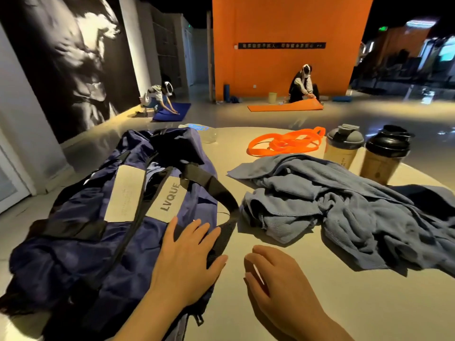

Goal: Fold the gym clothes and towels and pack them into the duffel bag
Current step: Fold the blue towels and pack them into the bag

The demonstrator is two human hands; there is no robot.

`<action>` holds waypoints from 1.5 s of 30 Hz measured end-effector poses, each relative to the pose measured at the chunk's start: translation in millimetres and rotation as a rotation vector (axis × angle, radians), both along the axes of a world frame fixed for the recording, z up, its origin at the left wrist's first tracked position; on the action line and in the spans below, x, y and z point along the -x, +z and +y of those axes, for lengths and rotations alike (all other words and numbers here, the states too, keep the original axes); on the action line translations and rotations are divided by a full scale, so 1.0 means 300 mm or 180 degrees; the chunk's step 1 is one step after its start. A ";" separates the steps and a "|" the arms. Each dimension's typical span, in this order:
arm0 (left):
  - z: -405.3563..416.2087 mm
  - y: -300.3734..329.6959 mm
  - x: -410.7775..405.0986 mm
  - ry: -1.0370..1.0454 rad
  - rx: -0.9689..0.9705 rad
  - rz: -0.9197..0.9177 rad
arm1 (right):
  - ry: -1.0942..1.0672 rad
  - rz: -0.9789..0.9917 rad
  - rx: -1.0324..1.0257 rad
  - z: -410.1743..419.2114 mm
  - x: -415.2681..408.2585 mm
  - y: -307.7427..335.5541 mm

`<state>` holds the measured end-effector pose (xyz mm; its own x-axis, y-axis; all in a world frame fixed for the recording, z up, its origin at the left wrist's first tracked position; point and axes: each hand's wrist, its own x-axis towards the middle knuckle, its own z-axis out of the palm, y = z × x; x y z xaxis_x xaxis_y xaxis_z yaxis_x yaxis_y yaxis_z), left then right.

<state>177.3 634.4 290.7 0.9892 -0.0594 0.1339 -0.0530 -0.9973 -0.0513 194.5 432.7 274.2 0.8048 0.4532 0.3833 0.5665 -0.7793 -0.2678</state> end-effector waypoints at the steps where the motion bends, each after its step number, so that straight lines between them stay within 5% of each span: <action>1: -0.003 -0.002 0.000 -0.0031 -0.0027 -0.0085 | 0.0052 0.0077 0.0009 -0.004 0.005 0.011; 5: -0.024 0.007 -0.015 -0.0105 0.0139 -0.0522 | 0.0133 0.0264 -0.0389 -0.009 -0.020 0.009; 8: -0.155 0.030 -0.062 -0.0147 0.0774 -0.0838 | -0.0097 -0.0170 -0.0607 -0.040 -0.044 0.036; 11: -0.349 0.014 -0.137 -0.0509 0.1102 -0.0695 | -0.0641 -0.0601 -0.0730 -0.148 -0.095 0.042; 18: -0.524 -0.086 -0.261 -0.0531 0.0772 -0.0188 | -0.1844 -0.0952 -0.0822 -0.520 -0.187 0.059; 24: -0.504 -0.136 -0.300 -0.0729 0.0737 -0.0763 | -0.1887 -0.0360 -0.0586 -0.651 -0.449 0.177; 28: -0.513 -0.147 -0.321 -0.0908 0.0821 -0.1141 | -0.1687 0.0521 -0.1186 -0.586 -0.565 0.122; 33: -0.516 -0.179 -0.352 -0.0996 0.0971 -0.1272 | -0.1913 0.0070 -0.1918 -0.577 -0.563 0.031; 39: -0.513 -0.185 -0.347 -0.0853 0.0908 -0.1237 | -0.2000 -0.0412 -0.1646 -0.563 -0.565 0.018; 45: -0.507 -0.167 -0.341 -0.0812 0.0725 -0.1606 | -0.2062 0.0043 -0.0777 -0.561 -0.567 0.083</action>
<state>279.6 482.4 240.7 0.7587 -0.2011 0.6196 -0.3164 -0.9452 0.0807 364.7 264.4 299.1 0.8895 -0.2182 0.4014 0.0027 -0.8760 -0.4823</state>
